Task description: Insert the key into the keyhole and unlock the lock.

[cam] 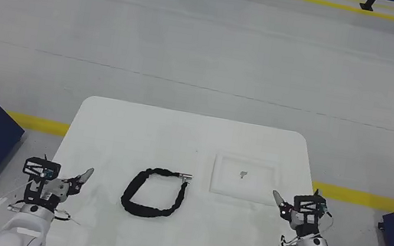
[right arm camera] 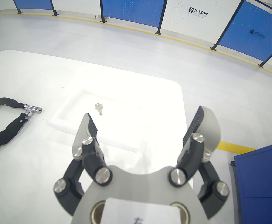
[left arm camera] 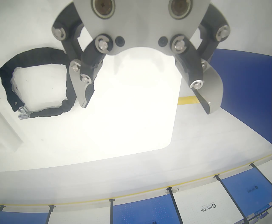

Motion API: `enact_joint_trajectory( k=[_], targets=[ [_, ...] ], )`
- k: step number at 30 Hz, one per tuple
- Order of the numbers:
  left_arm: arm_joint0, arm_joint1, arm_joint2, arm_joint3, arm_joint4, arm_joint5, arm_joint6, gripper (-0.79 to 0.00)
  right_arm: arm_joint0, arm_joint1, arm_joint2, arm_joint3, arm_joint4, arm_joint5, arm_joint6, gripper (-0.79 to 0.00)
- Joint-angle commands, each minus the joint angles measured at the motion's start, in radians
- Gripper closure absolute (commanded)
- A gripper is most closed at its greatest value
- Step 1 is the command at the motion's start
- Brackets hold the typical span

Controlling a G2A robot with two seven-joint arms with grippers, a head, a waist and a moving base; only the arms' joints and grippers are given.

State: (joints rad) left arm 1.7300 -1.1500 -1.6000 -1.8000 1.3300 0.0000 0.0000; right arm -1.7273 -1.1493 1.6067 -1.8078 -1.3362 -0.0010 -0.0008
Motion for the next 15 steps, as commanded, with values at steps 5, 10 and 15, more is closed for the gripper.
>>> enact_joint_trajectory(
  k=[5, 10, 15],
  targets=[
    [0.000, 0.000, 0.000, 0.000, 0.000, 0.000, 0.000, -0.785, 0.008, 0.017, 0.076, -0.094, -0.125, -0.103, 0.102, -0.785],
    [0.000, 0.000, 0.000, 0.000, 0.000, 0.000, 0.000, -0.785, 0.092, 0.038, 0.113, -0.156, -0.254, -0.302, 0.283, -0.785],
    [0.000, 0.000, 0.000, 0.000, 0.000, 0.000, 0.000, -0.785, 0.253, 0.055, 0.087, -0.135, -0.330, -0.521, 0.436, -0.785]
  ],
)
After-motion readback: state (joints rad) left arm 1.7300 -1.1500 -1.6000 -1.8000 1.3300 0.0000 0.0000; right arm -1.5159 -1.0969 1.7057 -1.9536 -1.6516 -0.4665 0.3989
